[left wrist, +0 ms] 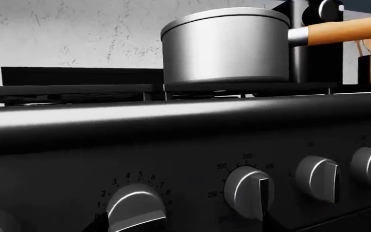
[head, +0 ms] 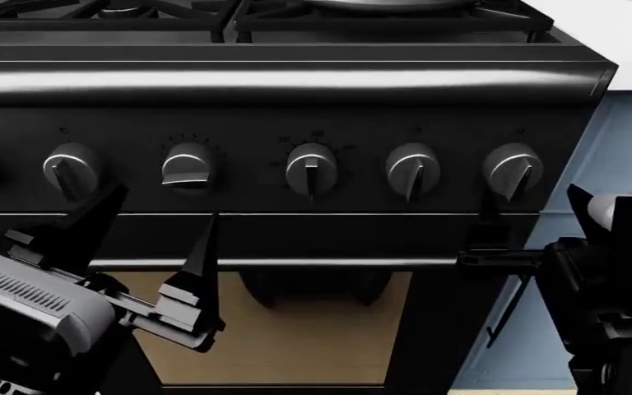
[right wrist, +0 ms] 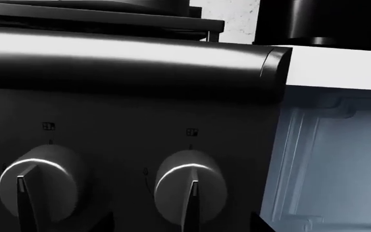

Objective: Pick the croissant and place it on the pan. Then turn on the stove to warm the croissant.

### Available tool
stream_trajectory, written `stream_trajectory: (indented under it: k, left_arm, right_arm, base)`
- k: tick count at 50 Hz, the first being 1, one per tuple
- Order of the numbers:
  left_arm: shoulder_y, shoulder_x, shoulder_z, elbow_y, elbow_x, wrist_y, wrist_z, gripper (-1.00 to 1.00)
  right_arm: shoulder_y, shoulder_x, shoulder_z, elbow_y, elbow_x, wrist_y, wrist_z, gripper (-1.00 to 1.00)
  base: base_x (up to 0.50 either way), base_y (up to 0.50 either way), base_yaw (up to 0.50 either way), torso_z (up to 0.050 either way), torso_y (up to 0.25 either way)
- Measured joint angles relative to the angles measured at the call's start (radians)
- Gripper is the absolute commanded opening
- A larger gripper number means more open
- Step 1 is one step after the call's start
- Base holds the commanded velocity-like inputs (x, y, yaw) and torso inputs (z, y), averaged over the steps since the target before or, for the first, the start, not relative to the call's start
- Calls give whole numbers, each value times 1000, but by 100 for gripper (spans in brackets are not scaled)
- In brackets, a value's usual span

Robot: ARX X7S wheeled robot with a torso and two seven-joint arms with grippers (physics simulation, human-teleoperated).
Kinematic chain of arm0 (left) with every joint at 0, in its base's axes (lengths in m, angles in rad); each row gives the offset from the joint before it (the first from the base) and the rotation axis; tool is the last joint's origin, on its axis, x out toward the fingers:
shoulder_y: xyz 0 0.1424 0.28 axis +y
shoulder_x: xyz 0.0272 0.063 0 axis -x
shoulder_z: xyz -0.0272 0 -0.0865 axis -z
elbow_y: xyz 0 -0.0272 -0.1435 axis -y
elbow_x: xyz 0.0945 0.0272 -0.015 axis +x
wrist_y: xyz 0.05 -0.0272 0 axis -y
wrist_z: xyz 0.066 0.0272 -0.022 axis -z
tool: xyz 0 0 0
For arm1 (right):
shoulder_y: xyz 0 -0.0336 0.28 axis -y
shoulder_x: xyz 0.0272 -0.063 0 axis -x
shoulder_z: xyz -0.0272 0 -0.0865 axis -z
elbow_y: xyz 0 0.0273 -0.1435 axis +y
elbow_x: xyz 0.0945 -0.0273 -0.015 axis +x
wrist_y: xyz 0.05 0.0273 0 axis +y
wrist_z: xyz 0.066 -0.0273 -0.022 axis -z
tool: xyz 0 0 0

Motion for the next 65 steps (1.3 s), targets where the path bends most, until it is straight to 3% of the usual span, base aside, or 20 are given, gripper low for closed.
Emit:
stream_trajectory:
  k: [65]
  left_arm:
    - [41, -8, -11, -37, -11, 48, 4, 100]
  right_arm:
    - [74, -79, -31, 165, -46, 58, -92, 100]
  base:
    - [0, 0, 0, 0, 0]
